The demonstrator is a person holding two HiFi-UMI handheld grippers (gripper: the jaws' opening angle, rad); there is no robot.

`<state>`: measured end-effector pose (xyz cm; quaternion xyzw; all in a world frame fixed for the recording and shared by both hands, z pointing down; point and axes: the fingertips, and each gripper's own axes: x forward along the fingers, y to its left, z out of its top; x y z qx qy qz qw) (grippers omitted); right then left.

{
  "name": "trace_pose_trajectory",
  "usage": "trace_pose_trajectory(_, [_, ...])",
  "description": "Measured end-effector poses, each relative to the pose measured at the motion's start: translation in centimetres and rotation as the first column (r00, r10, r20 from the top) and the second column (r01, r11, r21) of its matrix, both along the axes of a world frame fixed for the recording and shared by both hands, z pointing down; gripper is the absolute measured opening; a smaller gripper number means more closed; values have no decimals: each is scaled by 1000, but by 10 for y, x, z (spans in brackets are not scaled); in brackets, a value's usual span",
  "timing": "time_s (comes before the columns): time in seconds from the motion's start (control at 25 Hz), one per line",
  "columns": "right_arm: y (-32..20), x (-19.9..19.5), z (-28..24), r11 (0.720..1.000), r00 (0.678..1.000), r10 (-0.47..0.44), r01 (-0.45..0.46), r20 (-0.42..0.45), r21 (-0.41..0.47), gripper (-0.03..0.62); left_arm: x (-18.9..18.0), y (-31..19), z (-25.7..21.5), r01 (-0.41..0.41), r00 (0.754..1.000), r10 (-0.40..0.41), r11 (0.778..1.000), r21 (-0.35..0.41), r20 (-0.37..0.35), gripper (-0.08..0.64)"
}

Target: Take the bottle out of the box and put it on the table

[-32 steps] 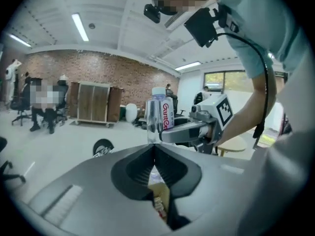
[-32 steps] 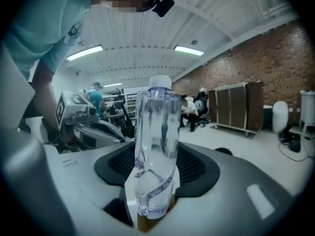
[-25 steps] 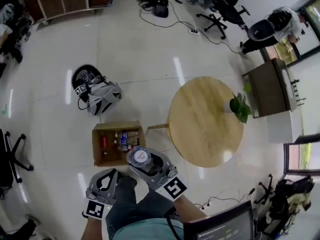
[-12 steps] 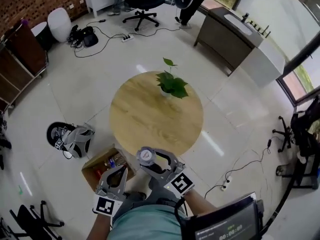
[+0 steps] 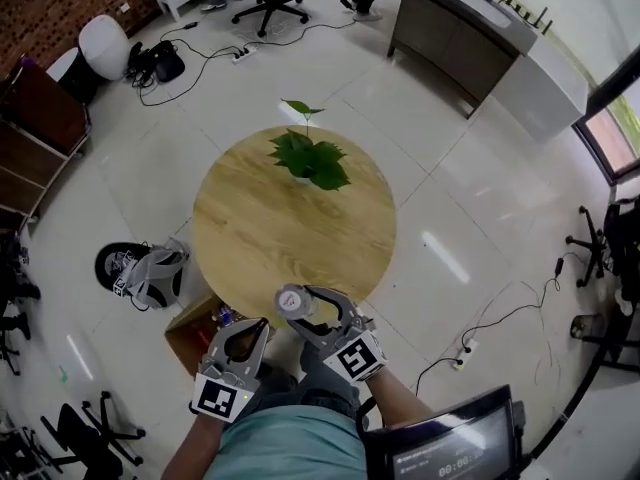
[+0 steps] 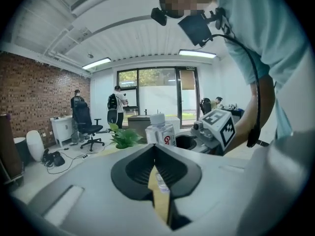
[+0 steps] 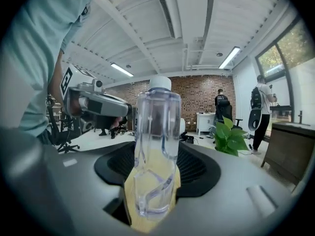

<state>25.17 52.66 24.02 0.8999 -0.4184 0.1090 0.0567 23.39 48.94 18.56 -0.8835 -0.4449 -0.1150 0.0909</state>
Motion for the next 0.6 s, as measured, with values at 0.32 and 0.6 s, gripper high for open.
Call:
trace_pose_trajectory(0.32, [-8, 45, 37, 998, 998, 67, -67, 6, -15, 256, 20, -17, 6, 44, 998, -47, 996, 78, 33, 11])
trace_pose_trajectory(0.6, [-26, 64, 57, 996, 996, 77, -79, -49, -40, 261, 36, -34, 12, 86, 995, -90, 991, 100, 38, 11])
